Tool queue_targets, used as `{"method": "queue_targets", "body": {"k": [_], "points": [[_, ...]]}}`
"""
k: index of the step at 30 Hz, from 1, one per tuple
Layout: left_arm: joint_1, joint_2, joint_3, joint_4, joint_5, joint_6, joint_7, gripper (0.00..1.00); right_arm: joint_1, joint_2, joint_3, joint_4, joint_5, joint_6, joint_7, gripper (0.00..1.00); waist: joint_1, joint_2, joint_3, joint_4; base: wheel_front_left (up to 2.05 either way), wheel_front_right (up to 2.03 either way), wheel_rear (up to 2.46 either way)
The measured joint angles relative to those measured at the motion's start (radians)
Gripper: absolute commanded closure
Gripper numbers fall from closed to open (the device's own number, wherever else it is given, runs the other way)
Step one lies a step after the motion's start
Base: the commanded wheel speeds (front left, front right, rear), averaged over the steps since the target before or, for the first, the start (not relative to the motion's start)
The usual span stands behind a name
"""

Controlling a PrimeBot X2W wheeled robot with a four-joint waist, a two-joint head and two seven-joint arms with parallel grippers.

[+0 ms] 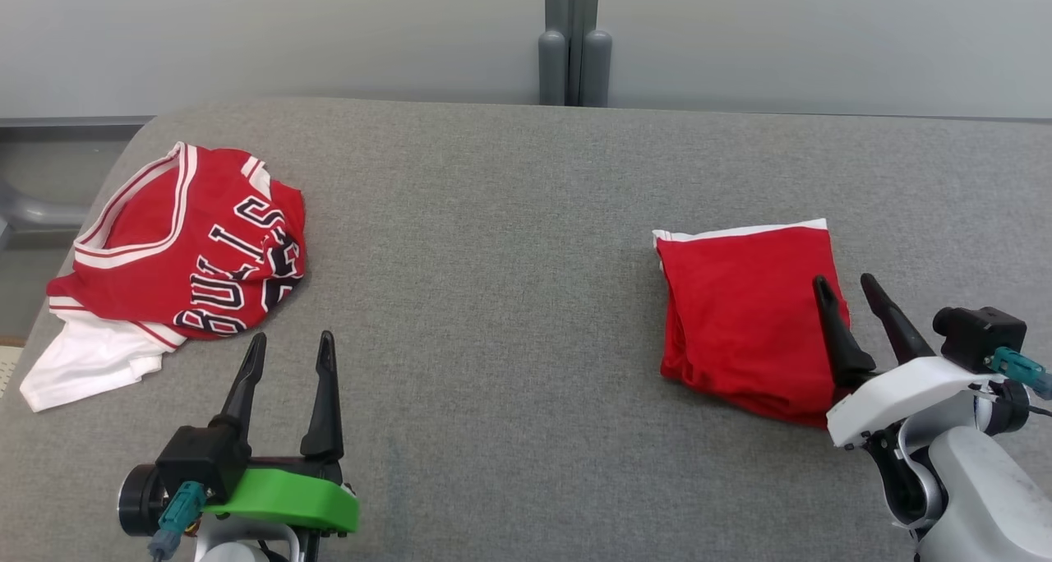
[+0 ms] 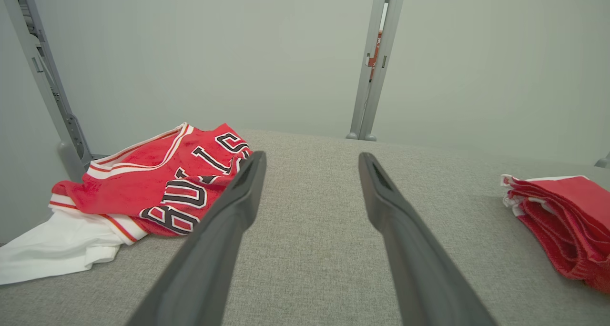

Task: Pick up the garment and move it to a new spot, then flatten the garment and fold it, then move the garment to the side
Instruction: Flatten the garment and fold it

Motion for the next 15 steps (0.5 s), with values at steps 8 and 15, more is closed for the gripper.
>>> {"method": "queue_targets", "body": {"k": [8, 15], "points": [[0.0, 0.0, -0.02, 0.009, 0.004, -0.007, 0.0, 0.0, -0.006, 0.024, -0.007, 0.118, -0.109, 0.0, 0.0, 1.0, 0.0, 0.0, 0.008, 0.027, 0.0, 0.0, 0.0], [-0.003, 0.0, -0.029, 0.014, 0.007, -0.01, 0.0, 0.0, -0.038, 0.111, 0.003, 0.209, -0.163, 0.0, 0.0, 1.0, 0.0, 0.0, 0.014, 0.047, 0.0, 0.0, 0.0]]}}
